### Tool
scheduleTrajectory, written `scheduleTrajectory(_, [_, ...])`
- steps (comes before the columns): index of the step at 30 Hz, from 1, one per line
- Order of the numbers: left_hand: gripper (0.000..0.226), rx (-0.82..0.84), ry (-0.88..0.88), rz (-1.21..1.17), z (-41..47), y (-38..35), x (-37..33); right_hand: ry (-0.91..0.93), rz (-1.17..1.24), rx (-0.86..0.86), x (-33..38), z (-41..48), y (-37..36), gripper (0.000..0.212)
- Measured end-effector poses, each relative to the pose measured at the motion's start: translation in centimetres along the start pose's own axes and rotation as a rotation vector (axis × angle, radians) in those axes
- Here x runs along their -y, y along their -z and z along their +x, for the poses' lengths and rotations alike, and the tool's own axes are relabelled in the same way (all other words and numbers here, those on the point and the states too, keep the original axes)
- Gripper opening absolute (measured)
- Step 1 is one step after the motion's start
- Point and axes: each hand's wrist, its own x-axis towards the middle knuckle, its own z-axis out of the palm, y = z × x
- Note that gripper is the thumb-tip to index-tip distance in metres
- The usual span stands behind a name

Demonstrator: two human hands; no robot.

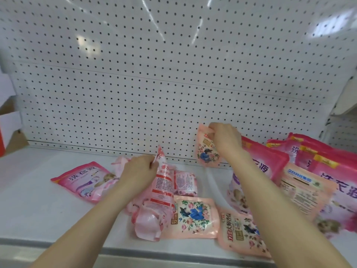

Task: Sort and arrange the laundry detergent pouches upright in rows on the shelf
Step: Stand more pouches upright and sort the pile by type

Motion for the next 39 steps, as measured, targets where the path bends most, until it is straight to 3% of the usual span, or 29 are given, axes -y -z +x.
scheduleTrajectory(4, [0.035, 0.022, 0.01, -0.079, -0.2, 0.1, 0.7, -0.016, 0.002, 0.131, -0.3, -0.3, -3.2, 0.015])
scheduleTrajectory(6, [0.034, 0.016, 0.023, -0.155, -0.5, 0.3, 0.6, -0.034, 0.023, 0.113, 0.0, -0.2, -3.4, 0.011])
scheduleTrajectory(8, [0.032, 0.016, 0.052, -0.264, -0.6, 0.4, 0.7, -0.016, 0.037, 0.054, 0.4, -0.1, -2.8, 0.024])
scheduleTrajectory(11, [0.034, 0.036, 0.079, -0.536, -0.6, 0.8, 0.8, 0.107, 0.34, -0.016, 2.0, -1.4, -0.1, 0.031])
scheduleTrajectory(14, [0.027, 0.061, 0.07, -0.824, -0.9, 1.7, -0.5, 0.23, 0.772, 0.298, 4.0, -3.7, 2.9, 0.027])
scheduleTrajectory(16, [0.027, 0.054, 0.018, -0.911, -1.1, 2.3, -1.9, 0.221, 0.895, 0.407, 4.2, -4.8, 3.7, 0.016])
scheduleTrajectory(20, [0.031, 0.158, -0.086, -1.048, -1.6, 2.7, -3.4, 0.121, 0.983, 0.2, 3.4, -5.5, 5.7, 0.013])
scheduleTrajectory(24, [0.059, 0.268, -0.158, -0.74, -1.8, 1.4, -3.8, 0.115, 0.939, 0.009, 2.0, -5.2, 8.2, 0.012])
scheduleTrajectory(27, [0.044, 0.213, -0.153, -0.724, -1.9, -0.6, -5.0, 0.122, 0.752, -0.071, 1.1, -4.9, 8.8, 0.013])
scheduleTrajectory(29, [0.046, 0.184, -0.145, -0.736, -2.0, -1.8, -5.8, 0.123, 0.611, -0.115, 0.4, -5.2, 8.6, 0.016])
scheduleTrajectory(33, [0.082, 0.128, -0.174, -0.558, -1.8, -3.4, -5.5, 0.096, 0.426, -0.193, -0.9, -5.5, 8.1, 0.015])
scheduleTrajectory(36, [0.072, 0.121, -0.206, -0.362, -1.8, -3.6, -3.6, 0.054, 0.335, -0.209, -1.9, -4.7, 8.0, 0.02])
scheduleTrajectory(39, [0.057, 0.217, -0.28, -0.117, -2.4, -4.0, -2.0, 0.015, 0.234, -0.184, -2.4, -4.3, 7.0, 0.019])
